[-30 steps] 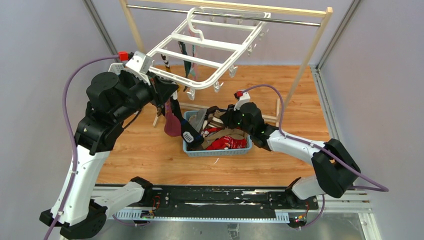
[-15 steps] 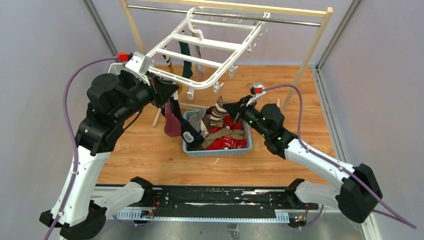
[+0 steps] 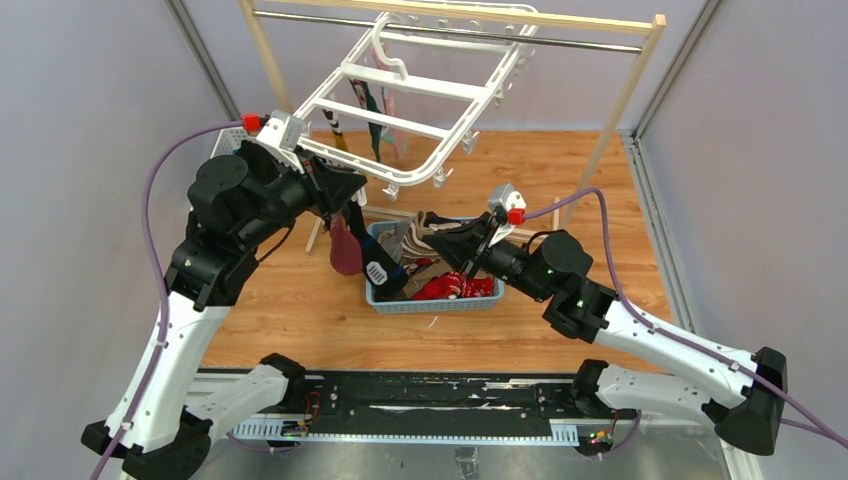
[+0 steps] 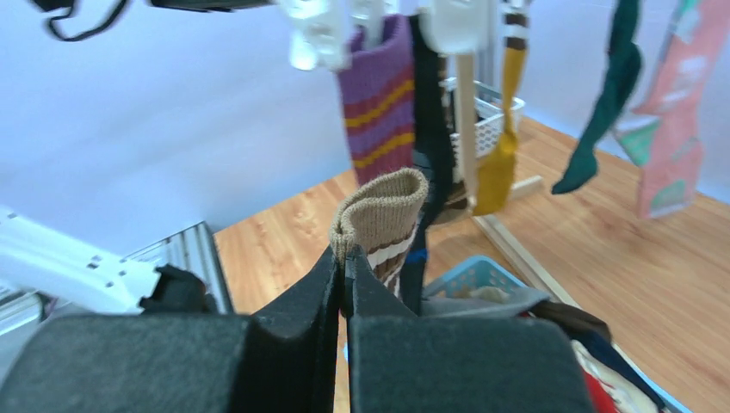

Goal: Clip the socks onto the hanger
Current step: Pick up the sock from the bin.

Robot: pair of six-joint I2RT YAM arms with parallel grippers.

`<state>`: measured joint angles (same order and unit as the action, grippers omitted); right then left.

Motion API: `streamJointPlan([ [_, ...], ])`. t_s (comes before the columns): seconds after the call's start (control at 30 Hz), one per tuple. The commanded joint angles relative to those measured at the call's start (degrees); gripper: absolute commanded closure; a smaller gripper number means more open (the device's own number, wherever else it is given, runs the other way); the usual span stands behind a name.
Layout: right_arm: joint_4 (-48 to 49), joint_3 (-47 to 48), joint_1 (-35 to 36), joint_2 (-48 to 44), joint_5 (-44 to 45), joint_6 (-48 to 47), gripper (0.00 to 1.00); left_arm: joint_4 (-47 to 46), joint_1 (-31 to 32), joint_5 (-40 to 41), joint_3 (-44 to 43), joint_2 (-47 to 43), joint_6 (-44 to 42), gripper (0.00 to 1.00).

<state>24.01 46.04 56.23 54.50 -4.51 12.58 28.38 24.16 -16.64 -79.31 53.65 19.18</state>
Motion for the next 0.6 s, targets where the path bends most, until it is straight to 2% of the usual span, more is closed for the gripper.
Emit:
streamJointPlan([
  [0.0,-2.37,4.34,2.79,0.24,-6.6,-2.15,1.0,-0.91,-0.26,-2.21,1.34,-1.38,3.58,1.0],
  [0.23,-2.08,8.78,3.62,1.08,-19.43,-0.4,1.0,-1.6,-0.26,-3.31,1.15,-1.47,4.87,1.0],
  [0.4,2.27,8.52,3.62,-0.77,-21.66,2.23,1.0,-1.53,-0.26,-3.26,1.24,-1.57,4.81,1.0],
  [0.57,3.23,8.53,3.63,1.92,-24.84,3.59,1.0,-1.91,-0.26,-3.48,1.54,-1.56,5.31,1.0],
])
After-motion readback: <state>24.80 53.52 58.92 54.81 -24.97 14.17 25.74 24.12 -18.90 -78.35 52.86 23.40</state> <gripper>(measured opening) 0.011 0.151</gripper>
